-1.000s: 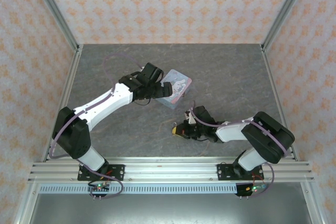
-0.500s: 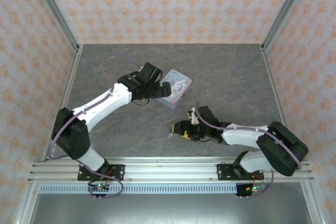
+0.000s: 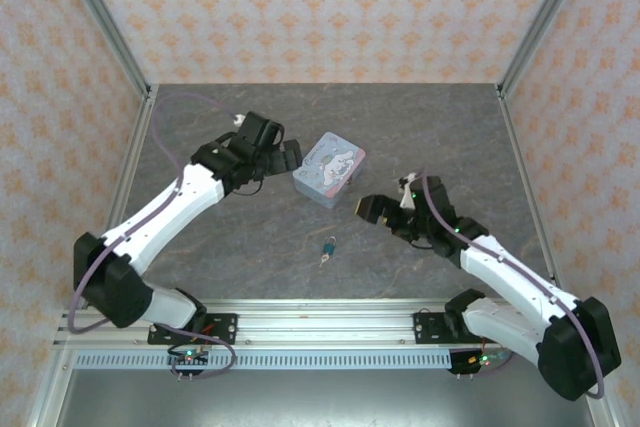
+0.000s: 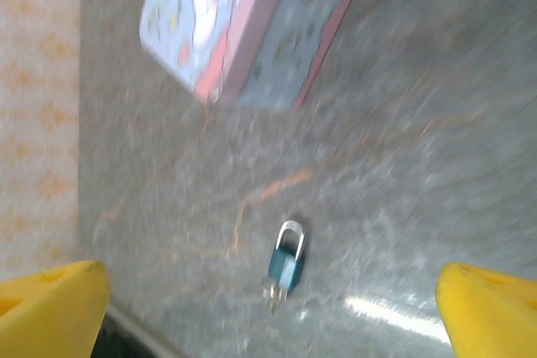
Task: Unlock a padlock with a key
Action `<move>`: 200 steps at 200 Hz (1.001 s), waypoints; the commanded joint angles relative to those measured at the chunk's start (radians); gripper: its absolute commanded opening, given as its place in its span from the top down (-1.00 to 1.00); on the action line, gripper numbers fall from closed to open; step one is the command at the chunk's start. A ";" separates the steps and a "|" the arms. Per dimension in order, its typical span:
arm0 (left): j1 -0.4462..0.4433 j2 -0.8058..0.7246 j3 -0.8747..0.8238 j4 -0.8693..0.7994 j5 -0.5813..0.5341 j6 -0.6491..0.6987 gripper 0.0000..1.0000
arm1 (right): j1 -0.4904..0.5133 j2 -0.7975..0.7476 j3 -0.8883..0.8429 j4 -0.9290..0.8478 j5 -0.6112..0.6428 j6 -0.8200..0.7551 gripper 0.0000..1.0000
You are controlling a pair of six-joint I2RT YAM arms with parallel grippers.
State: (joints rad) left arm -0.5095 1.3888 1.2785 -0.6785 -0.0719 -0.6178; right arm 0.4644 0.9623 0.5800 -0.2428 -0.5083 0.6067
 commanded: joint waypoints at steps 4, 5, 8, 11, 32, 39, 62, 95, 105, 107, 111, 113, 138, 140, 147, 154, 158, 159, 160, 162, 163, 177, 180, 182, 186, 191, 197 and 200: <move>0.014 -0.084 -0.056 0.030 -0.222 0.065 -0.99 | -0.101 -0.015 0.101 -0.169 0.198 -0.093 -0.98; 0.016 -0.087 -0.059 0.031 -0.228 0.068 -0.99 | -0.105 -0.014 0.104 -0.173 0.205 -0.095 -0.98; 0.017 -0.094 -0.065 0.037 -0.242 0.074 -0.99 | -0.121 -0.012 0.114 -0.178 0.225 -0.099 -0.98; 0.017 -0.102 -0.070 0.042 -0.258 0.078 -0.99 | -0.135 -0.010 0.125 -0.183 0.246 -0.102 -0.98; 0.019 -0.171 -0.148 0.116 -0.374 0.141 -0.99 | -0.225 0.013 0.181 -0.180 0.396 -0.133 -0.98; 0.019 -0.197 -0.184 0.156 -0.425 0.151 -1.00 | -0.245 0.027 0.196 -0.169 0.464 -0.148 -0.98; 0.023 -0.288 -0.325 0.301 -0.552 0.219 -0.99 | -0.277 0.081 0.198 -0.070 0.702 -0.251 -0.98; 0.097 -0.391 -0.476 0.458 -0.599 0.307 -0.99 | -0.283 0.141 0.100 0.219 0.909 -0.430 -0.98; 0.129 -0.413 -0.521 0.509 -0.585 0.328 -0.99 | -0.289 0.159 0.080 0.276 0.938 -0.458 -0.98; 0.137 -0.417 -0.530 0.521 -0.583 0.332 -0.99 | -0.289 0.163 0.074 0.290 0.943 -0.462 -0.98; 0.149 -0.425 -0.549 0.548 -0.577 0.346 -0.99 | -0.292 0.169 0.064 0.315 0.953 -0.469 -0.98; 0.155 -0.428 -0.562 0.562 -0.574 0.352 -0.99 | -0.292 0.172 0.058 0.330 0.956 -0.473 -0.98; 0.208 -0.418 -0.662 0.718 -0.545 0.456 -0.99 | -0.315 0.216 0.006 0.467 0.979 -0.493 -0.98; 0.211 -0.414 -0.668 0.728 -0.545 0.461 -0.99 | -0.317 0.216 0.004 0.476 0.978 -0.494 -0.98; 0.220 -0.396 -0.684 0.762 -0.545 0.478 -0.99 | -0.322 0.254 -0.004 0.502 0.974 -0.502 -0.98; 0.229 -0.375 -0.701 0.802 -0.539 0.502 -0.99 | -0.325 0.271 -0.010 0.524 0.968 -0.517 -0.98; 0.233 -0.360 -0.708 0.822 -0.541 0.512 -0.99 | -0.325 0.282 -0.014 0.538 0.966 -0.526 -0.98; 0.234 -0.355 -0.709 0.827 -0.541 0.514 -0.99 | -0.325 0.285 -0.015 0.542 0.967 -0.526 -0.98; 0.235 -0.352 -0.711 0.831 -0.543 0.515 -0.99 | -0.325 0.287 -0.016 0.547 0.967 -0.529 -0.99; 0.237 -0.345 -0.713 0.840 -0.544 0.519 -0.99 | -0.325 0.291 -0.019 0.553 0.966 -0.533 -0.98; 0.238 -0.340 -0.714 0.844 -0.544 0.522 -0.99 | -0.325 0.293 -0.021 0.559 0.965 -0.535 -0.98; 0.260 -0.288 -0.745 0.936 -0.524 0.552 -0.99 | -0.326 0.318 -0.045 0.623 0.957 -0.559 -0.98; 0.267 -0.276 -0.750 0.952 -0.519 0.555 -0.99 | -0.326 0.323 -0.048 0.636 0.953 -0.566 -0.98; 0.272 -0.269 -0.753 0.963 -0.518 0.555 -0.99 | -0.326 0.327 -0.050 0.643 0.950 -0.570 -0.98; 0.282 -0.251 -0.759 0.983 -0.515 0.555 -0.99 | -0.326 0.334 -0.054 0.658 0.945 -0.576 -0.98; 0.294 -0.228 -0.765 1.009 -0.512 0.553 -0.99 | -0.326 0.342 -0.060 0.676 0.937 -0.586 -0.98; 0.309 -0.204 -0.776 1.045 -0.506 0.552 -0.99 | -0.327 0.351 -0.069 0.703 0.926 -0.598 -0.98; 0.317 -0.191 -0.784 1.063 -0.502 0.552 -0.99 | -0.327 0.357 -0.075 0.718 0.919 -0.604 -0.98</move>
State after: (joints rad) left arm -0.2447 1.1252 0.5381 0.1680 -0.5785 -0.1184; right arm 0.1421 1.2877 0.5381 0.3088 0.4110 0.0753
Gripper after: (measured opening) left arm 0.997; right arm 0.992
